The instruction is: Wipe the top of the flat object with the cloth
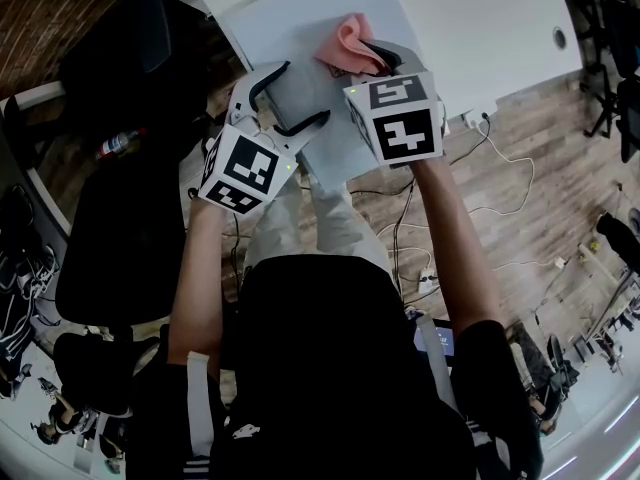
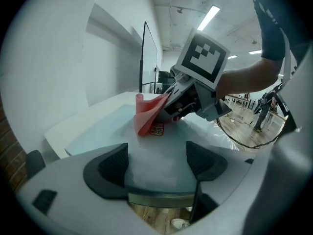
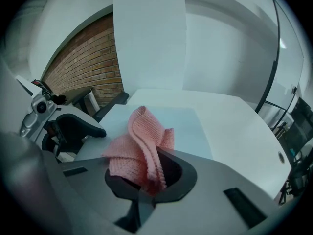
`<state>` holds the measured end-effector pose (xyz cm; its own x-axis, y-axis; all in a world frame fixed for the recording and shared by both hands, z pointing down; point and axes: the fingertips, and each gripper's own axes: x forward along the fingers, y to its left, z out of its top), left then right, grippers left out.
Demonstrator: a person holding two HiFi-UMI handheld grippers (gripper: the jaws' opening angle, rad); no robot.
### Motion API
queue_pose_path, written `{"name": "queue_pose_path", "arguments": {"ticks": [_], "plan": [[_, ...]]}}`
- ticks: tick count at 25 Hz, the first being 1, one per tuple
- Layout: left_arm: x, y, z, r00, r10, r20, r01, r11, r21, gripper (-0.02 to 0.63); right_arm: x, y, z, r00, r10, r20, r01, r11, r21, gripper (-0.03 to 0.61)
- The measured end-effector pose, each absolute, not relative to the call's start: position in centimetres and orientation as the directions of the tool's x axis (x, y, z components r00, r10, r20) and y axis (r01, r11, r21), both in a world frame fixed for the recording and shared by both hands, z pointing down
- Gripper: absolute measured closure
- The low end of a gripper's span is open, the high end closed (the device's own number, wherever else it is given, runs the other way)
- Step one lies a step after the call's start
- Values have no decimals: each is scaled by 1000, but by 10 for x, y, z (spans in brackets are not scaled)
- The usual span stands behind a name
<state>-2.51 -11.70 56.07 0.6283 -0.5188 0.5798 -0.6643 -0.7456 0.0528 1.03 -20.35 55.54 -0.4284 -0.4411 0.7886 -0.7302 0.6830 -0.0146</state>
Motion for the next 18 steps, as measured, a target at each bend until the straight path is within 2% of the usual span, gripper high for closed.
{"name": "queue_pose_path", "arguments": {"ticks": [18], "plan": [[-23, -118, 560, 626, -523, 579, -669, -742, 52, 250, -11, -191, 556, -464, -401, 790, -686, 726, -34, 534]]}}
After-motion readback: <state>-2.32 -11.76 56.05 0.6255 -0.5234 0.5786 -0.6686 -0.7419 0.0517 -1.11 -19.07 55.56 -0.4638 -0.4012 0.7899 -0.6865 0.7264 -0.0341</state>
